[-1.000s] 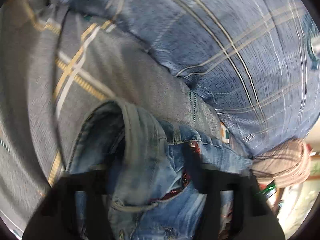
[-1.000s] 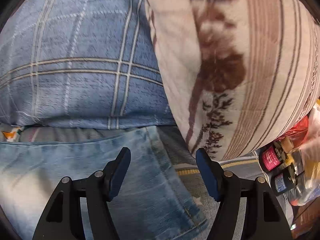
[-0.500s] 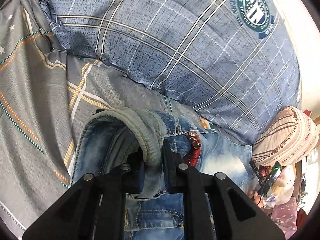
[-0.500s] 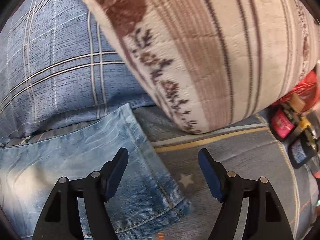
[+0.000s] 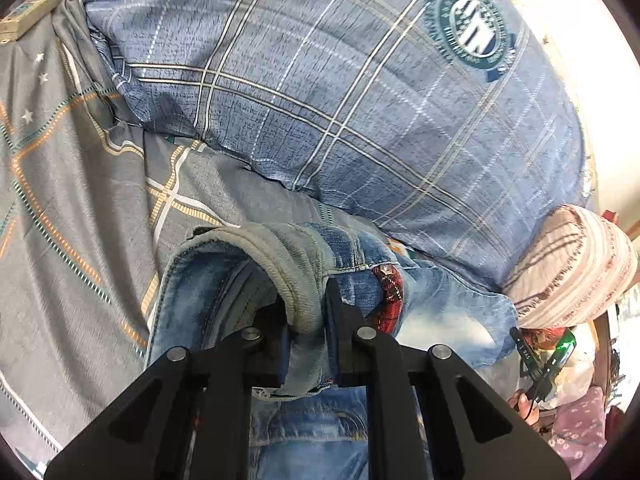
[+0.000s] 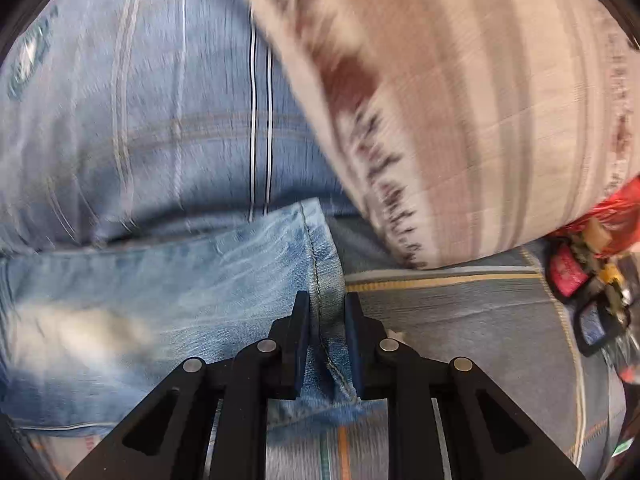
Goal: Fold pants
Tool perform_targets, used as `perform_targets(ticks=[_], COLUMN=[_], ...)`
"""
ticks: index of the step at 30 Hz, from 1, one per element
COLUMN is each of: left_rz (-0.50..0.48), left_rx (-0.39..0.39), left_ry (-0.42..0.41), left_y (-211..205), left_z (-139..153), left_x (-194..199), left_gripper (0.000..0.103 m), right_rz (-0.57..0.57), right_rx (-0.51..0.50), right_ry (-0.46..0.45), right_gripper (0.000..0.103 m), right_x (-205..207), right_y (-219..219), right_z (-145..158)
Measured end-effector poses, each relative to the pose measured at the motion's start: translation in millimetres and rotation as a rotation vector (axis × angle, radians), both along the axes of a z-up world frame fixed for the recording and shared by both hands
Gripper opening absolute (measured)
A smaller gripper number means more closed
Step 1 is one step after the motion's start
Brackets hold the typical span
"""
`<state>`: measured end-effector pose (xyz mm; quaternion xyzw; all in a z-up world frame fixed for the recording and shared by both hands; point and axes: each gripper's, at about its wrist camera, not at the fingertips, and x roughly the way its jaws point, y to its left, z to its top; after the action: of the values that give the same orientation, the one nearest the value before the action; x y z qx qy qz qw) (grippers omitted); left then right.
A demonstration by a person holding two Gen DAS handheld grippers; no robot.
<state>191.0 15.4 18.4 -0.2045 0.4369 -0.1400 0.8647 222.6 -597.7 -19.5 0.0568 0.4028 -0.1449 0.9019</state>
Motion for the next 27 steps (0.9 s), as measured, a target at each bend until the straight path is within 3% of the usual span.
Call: perform_targets(ticks=[4, 6, 8, 10, 12, 13, 14, 16, 22, 24, 25, 26, 27], left_rz=[-0.001, -0.023, -0.035, -0.052, -0.066, -0.071, -0.074, -0.07, -0.061, -0.059, -0.056, -0.053, -0.05], left_rx=[0.001, 0.01, 0.0, 0.006, 0.025, 0.029, 0.028, 0.031, 0.044, 0.048, 0.05, 0.055, 0.061], left_ry=[-0.032, -0.008, 0.019, 0.035, 0.041, 0.043, 0.046, 0.05, 0.054, 0.061, 0.065, 0.065, 0.063], left_y=[7, 9, 10, 9, 7, 6, 6, 5, 3, 3, 4, 3, 3], left_z=[7, 2, -4, -9, -12, -13, -14, -15, -12, -11, -10, -7, -3], left_x=[-34, -48, -58, -66, -74, -76, -78, -79, -75, -70, -65, -60, -55], left_gripper=[0.013, 0.013, 0.013, 0.013, 0.013, 0.013, 0.013, 0.013, 0.013, 0.013, 0.013, 0.013, 0.013], right_rz=[0.011, 0.007, -0.012, -0.051, -0.086, -0.095, -0.096, -0.093, -0.121, -0.124, -0.104, -0.077, -0.069], right_rx=[0.038, 0.054, 0.102, 0.144, 0.221, 0.272, 0.312, 0.33, 0.289, 0.283, 0.296, 0.296, 0.274], right_ry=[-0.118, -0.104, -0.035, -0.003, -0.047, -0.085, -0.124, -0.151, -0.021, 0.054, 0.075, 0.094, 0.095], right_gripper=[0.017, 0.018, 0.028, 0.03, 0.041, 0.053, 0.073, 0.086, 0.085, 0.077, 0.033, 0.009, 0.008], right_x=[-51, -73, -88, -109, -120, -125, -123, -112, -30, -10, -3, 2, 5], right_y=[0, 2, 0, -9, -17, -20, -24, -28, -20, -14, -12, -7, -3], right_z=[26, 33, 27, 22, 35, 39, 47, 54, 28, 9, 4, 2, 5])
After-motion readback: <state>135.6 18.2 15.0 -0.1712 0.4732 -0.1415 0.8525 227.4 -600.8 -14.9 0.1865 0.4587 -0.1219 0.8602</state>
